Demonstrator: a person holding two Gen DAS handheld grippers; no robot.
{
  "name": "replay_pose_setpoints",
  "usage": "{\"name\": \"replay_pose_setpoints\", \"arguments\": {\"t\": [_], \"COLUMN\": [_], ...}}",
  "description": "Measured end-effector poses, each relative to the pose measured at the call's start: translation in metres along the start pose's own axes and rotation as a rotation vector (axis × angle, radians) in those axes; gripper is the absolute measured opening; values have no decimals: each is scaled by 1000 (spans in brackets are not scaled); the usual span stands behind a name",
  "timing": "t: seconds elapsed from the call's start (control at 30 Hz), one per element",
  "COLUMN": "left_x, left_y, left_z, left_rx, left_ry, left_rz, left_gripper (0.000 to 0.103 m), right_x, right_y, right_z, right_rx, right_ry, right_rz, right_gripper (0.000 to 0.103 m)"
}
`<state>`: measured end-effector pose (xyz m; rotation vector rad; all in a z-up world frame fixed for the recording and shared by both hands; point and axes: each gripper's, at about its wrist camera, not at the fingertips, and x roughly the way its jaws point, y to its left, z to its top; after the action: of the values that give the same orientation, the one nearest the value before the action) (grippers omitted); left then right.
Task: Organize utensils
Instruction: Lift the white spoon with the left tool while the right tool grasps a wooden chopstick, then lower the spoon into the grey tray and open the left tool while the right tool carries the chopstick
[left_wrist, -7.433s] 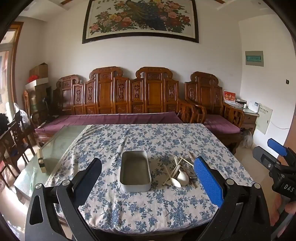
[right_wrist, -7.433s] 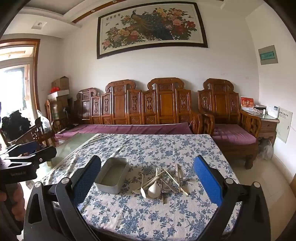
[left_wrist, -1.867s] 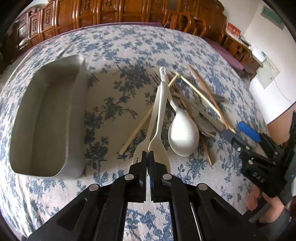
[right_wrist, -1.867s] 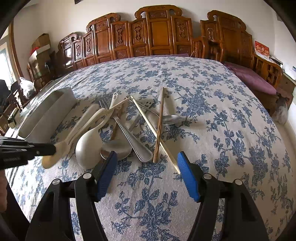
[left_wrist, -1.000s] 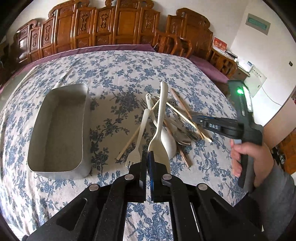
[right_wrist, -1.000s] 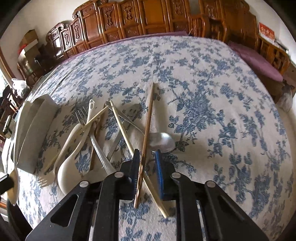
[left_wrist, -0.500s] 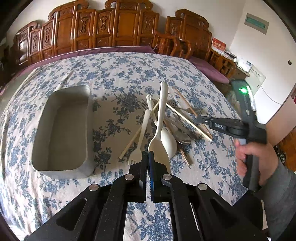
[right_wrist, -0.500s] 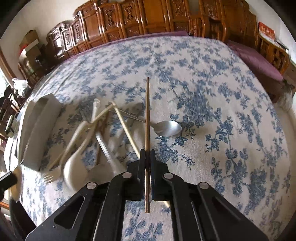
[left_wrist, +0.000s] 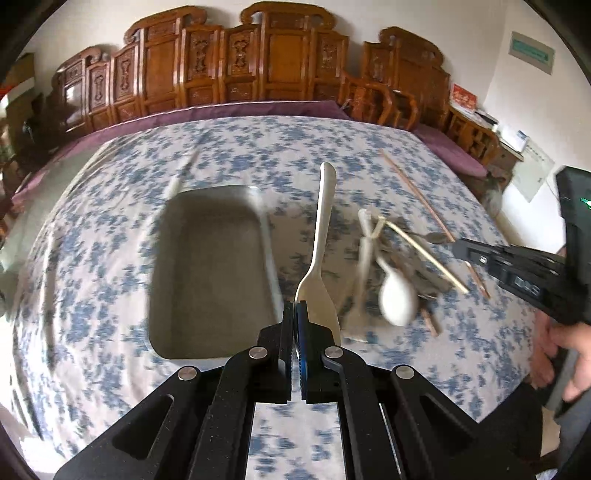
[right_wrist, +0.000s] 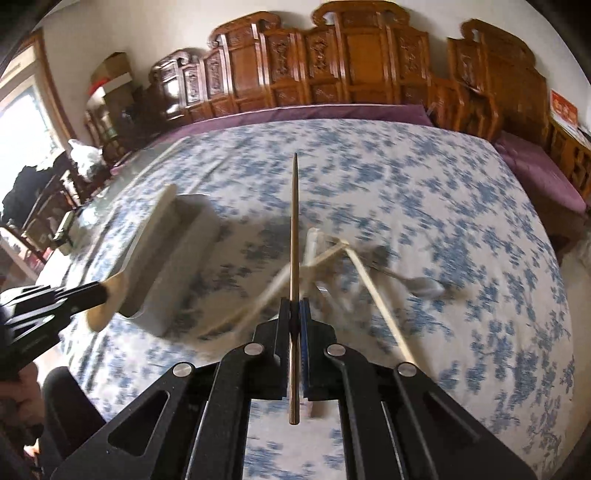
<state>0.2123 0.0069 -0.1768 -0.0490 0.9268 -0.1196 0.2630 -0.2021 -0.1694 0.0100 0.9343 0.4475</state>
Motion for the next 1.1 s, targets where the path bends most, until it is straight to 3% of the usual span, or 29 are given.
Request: {"name": "replay_pose_setpoints", "arguments": {"t": [0.3, 0.73, 1.1], "left_x": [16, 45, 2], "left_y": [49, 70, 91], "left_z": [15, 21, 17], "left_rx": [-28, -12, -16], "left_ry": [21, 86, 2], "left_rz": [74, 120, 110], "left_gripper": [1, 4, 44], "right_x": [17, 38, 53], "right_y": [56, 103, 133], "right_z": [6, 12, 18], "right_rx": [-47, -104, -133], "right_ry": [13, 40, 56], "right_rz": [61, 78, 87], "right_gripper": [6, 6, 6]}}
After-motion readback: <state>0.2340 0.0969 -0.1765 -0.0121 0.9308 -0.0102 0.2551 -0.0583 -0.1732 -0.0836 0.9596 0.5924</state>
